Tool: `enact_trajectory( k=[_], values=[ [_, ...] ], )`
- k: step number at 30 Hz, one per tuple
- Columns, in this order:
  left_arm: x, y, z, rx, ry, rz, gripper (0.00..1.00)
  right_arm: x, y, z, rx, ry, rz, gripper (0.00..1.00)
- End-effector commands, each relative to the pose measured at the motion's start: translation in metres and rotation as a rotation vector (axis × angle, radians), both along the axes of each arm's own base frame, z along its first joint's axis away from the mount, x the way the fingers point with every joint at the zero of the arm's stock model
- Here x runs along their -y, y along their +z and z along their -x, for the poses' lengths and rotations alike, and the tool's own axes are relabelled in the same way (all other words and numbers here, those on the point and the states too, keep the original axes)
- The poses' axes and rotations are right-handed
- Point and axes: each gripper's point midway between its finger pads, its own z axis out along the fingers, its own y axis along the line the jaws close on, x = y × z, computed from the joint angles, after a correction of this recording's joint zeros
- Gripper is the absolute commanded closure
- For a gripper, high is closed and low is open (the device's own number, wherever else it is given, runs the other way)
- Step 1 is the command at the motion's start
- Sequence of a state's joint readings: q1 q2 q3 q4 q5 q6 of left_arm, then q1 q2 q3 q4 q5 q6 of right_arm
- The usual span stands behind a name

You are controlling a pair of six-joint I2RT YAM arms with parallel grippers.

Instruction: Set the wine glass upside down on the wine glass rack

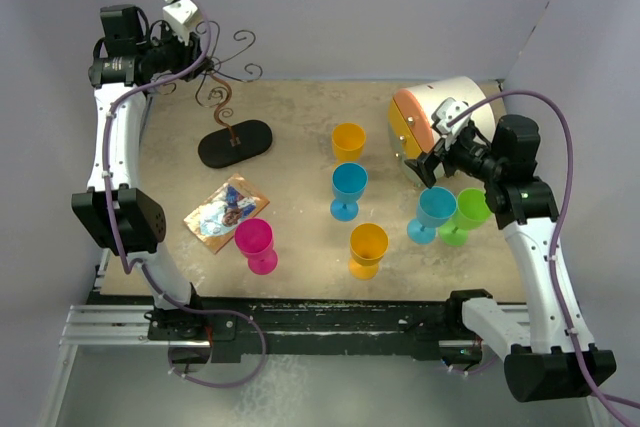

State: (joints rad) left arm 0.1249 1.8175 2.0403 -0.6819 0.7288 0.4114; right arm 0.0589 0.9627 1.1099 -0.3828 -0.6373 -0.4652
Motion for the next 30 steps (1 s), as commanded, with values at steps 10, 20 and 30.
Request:
enact_trajectory(
  k=[10,20,30],
  values=[
    [0.012,0.026,0.01,0.002,0.015,0.174,0.85,0.0,0.002,-0.009,0.03,0.001,0.011,0.0],
    [0.024,0.03,0.032,-0.03,0.141,0.347,1.0,0.001,-0.003,-0.014,0.013,-0.011,0.013,0.0],
    [0.026,0.033,0.02,-0.041,0.153,0.388,1.0,0.002,-0.005,-0.016,0.006,-0.016,0.012,0.0]
  ],
)
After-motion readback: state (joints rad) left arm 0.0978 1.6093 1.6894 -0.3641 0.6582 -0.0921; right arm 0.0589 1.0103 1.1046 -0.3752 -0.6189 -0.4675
